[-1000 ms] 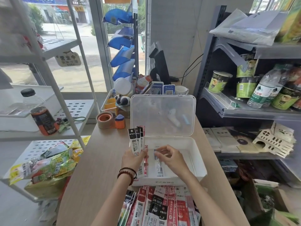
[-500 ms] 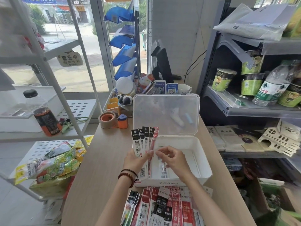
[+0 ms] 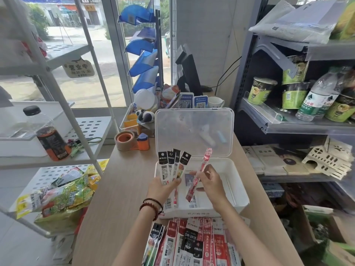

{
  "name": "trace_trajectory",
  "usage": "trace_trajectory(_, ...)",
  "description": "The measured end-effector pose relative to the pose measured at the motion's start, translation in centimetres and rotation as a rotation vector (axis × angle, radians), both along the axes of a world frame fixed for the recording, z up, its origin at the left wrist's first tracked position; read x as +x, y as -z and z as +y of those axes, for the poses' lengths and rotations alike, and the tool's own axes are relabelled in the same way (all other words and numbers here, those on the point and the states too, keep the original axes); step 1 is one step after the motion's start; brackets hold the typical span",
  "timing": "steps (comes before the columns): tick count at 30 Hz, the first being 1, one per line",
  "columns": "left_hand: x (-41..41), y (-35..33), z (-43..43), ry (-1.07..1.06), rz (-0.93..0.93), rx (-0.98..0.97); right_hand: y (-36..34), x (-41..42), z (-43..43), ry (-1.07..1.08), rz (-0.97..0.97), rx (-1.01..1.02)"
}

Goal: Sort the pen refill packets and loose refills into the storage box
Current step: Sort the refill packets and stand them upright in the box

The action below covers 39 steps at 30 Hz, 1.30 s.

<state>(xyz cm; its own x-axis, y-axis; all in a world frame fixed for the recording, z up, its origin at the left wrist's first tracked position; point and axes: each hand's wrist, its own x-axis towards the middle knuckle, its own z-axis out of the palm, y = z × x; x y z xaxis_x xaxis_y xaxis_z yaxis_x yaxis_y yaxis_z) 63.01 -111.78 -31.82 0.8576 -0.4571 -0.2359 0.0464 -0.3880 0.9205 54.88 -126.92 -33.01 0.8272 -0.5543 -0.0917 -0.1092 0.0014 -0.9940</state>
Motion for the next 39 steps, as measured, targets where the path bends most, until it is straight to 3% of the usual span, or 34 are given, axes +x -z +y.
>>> trace_trajectory(9,0.2,-0.4,0.7,-0.130,0.168,-0.160,0.2,-0.1,0.3,0.004,0.057,-0.202)
trace_trajectory(13,0.5,-0.7,1.1,-0.195,0.275,-0.270,0.4,0.0,0.7,-0.111,0.105,-0.254)
trace_trajectory(18,0.1,-0.6,1.1,-0.157,0.246,-0.201,0.6,0.5,1.4,-0.254,0.229,-0.391)
trace_trajectory(26,0.1,-0.5,1.0,-0.164,0.204,-0.190,1.3,1.9,1.8,-0.366,0.390,-0.433)
trace_trajectory(39,-0.3,-0.2,0.5,-0.127,0.066,-0.105,2.0,2.2,2.1,-0.397,0.594,-0.705)
